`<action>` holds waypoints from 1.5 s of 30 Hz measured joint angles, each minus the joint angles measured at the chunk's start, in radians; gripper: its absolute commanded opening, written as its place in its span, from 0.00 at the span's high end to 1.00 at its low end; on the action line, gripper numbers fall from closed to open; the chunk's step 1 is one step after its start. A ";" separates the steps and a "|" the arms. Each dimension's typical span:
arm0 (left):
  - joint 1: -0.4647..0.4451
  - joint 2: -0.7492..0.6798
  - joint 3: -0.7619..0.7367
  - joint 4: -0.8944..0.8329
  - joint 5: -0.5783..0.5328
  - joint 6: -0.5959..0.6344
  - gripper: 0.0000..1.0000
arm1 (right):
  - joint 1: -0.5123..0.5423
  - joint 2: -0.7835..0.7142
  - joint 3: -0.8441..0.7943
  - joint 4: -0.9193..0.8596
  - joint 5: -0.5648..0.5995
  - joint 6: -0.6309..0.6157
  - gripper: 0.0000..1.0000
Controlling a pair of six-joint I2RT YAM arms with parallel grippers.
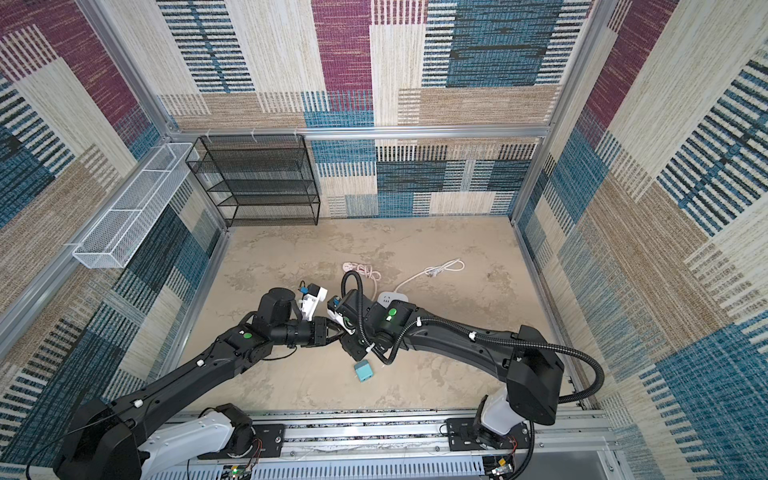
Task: Insert the plug
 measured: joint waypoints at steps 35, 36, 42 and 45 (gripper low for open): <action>0.040 -0.247 -0.040 0.364 -0.487 -0.378 1.00 | -0.294 -0.319 -0.200 0.633 -0.179 0.542 0.46; 0.041 -0.236 -0.047 0.407 -0.485 -0.400 1.00 | -0.306 -0.319 -0.224 0.672 -0.204 0.576 0.47; 0.041 -0.169 -0.098 0.638 -0.477 -0.524 1.00 | -0.332 -0.306 -0.293 0.869 -0.298 0.710 0.47; 0.041 -0.136 -0.118 0.733 -0.460 -0.572 1.00 | -0.336 -0.290 -0.298 0.951 -0.330 0.744 0.47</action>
